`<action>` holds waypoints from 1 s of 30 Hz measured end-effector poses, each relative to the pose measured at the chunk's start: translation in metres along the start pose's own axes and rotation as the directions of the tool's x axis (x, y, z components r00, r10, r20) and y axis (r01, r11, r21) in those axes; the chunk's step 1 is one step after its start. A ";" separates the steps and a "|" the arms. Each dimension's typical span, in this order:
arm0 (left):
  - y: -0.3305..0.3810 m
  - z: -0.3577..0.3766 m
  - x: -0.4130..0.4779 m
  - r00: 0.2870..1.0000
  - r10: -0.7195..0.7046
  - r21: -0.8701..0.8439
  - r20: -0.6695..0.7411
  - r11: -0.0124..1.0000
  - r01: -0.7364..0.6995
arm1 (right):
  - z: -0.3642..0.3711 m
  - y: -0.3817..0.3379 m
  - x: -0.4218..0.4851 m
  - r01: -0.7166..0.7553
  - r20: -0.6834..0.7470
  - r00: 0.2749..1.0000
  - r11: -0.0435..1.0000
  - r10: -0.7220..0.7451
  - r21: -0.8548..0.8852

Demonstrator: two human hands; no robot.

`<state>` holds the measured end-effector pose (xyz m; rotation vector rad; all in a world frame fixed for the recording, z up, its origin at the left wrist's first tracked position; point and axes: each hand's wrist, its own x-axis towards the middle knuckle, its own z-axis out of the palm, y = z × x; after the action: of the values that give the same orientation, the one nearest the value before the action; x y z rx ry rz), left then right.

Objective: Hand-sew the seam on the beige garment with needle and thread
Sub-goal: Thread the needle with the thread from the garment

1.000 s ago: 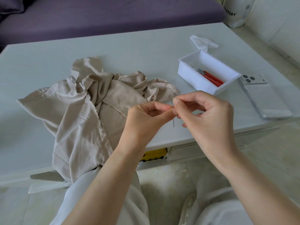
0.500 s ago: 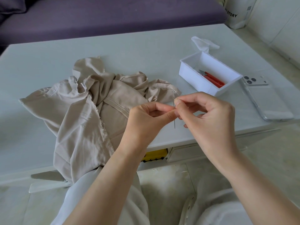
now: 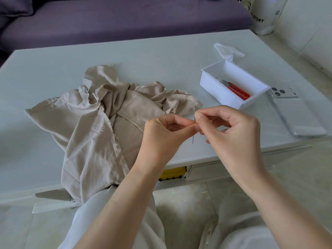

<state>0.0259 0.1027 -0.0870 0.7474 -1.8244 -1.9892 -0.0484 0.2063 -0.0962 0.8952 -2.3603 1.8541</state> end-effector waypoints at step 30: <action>-0.006 0.000 0.003 0.996 0.064 0.117 -0.056 0.991 -0.057 | -0.003 -0.021 0.000 -0.202 0.063 0.979 0.963 0.194 0.180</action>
<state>0.0241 0.1022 -0.0936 0.7666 -1.9168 -1.8168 -0.0401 0.2059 -0.0771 0.7421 -2.4138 2.1823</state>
